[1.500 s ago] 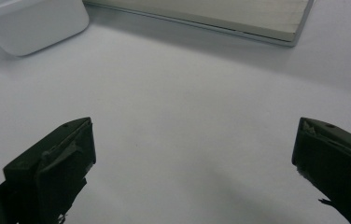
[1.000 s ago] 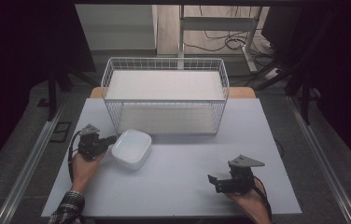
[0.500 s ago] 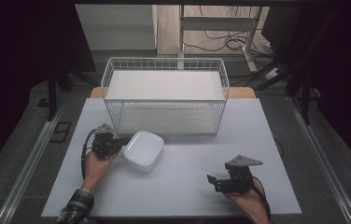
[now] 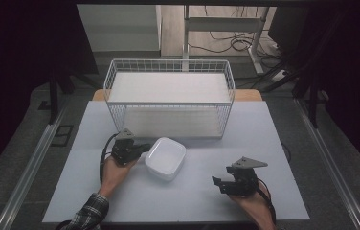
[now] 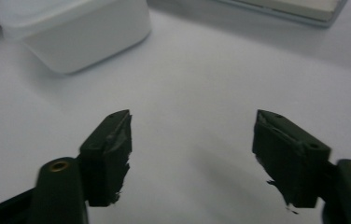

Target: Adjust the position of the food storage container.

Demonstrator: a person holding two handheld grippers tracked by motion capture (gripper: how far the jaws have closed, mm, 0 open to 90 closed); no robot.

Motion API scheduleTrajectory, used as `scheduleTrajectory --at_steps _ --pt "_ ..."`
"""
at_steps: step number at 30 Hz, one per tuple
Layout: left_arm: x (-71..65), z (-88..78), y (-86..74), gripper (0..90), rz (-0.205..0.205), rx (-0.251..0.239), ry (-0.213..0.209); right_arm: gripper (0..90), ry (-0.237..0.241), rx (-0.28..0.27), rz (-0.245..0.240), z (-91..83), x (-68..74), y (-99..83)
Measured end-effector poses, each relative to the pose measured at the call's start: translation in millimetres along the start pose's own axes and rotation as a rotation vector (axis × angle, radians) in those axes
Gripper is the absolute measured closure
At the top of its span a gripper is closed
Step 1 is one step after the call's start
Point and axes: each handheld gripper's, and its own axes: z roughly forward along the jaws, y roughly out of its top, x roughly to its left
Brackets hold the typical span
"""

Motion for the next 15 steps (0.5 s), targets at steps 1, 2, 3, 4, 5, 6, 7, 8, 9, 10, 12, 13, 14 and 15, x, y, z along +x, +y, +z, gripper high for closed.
scheduleTrajectory --at_steps 1,2,3,4,5,6,7,8,9,10,12,13,14,15 --pt "0.6 -3.6 -1.3 90.0 -0.007 -0.006 0.004 39.0 0.009 -0.008 0.002 1.4 -0.2 3.1" --pt "0.6 -8.6 -3.5 90.0 -0.016 -0.015 0.007 43.7 0.022 -0.009 -0.005 2.9 -0.4 5.9" --pt "-0.5 -13.9 -6.0 90.0 -0.021 -0.021 0.008 49.4 0.046 -0.01 -0.023 5.1 -0.1 9.5" --pt "-2.8 -19.1 -8.7 90.0 -0.018 -0.024 0.011 53.9 0.063 -0.015 -0.043 8.0 0.7 13.4" --pt "-6.0 -24.1 -11.8 90.0 -0.014 -0.026 0.014 58.9 0.072 -0.009 -0.062 11.9 1.9 18.0" --pt "-8.8 -28.9 -14.8 90.0 -0.005 -0.025 0.014 64.4 0.074 -0.004 -0.092 17.2 3.0 23.2" --pt "-11.9 -33.0 -18.0 90.0 -0.004 -0.023 0.014 70.0 0.067 0.001 -0.124 22.6 3.8 28.8" --pt "-15.2 -36.3 -20.8 90.0 -0.005 -0.021 0.014 74.2 0.07 0.001 -0.141 28.7 4.2 34.5" --pt "-18.4 -38.9 -23.5 90.0 -0.001 -0.02 0.016 78.6 0.078 0.003 -0.148 34.9 4.0 40.5" --pt "-18.4 -38.9 -23.5 90.0 -0.001 -0.02 0.016 83.4 0.083 -0.001 -0.153 41.1 3.8 46.3" --pt "-28.0 -43.7 -32.2 90.0 -0.007 -0.004 0.005 88.7 0.096 -0.011 -0.161 53.3 4.4 57.9" --pt "-30.0 -44.1 -34.0 90.0 -0.007 0.002 0.002 88.9 0.098 -0.016 -0.169 60.6 5.3 65.1" --pt "-33.2 -43.9 -37.0 90.0 -0.012 0.012 -0.004 89.0 0.098 -0.019 -0.177 65.2 5.7 69.4" --pt "-35.3 -43.7 -38.5 90.0 -0.015 0.019 -0.005 89.0 0.098 -0.021 -0.183 72.4 6.8 76.7"
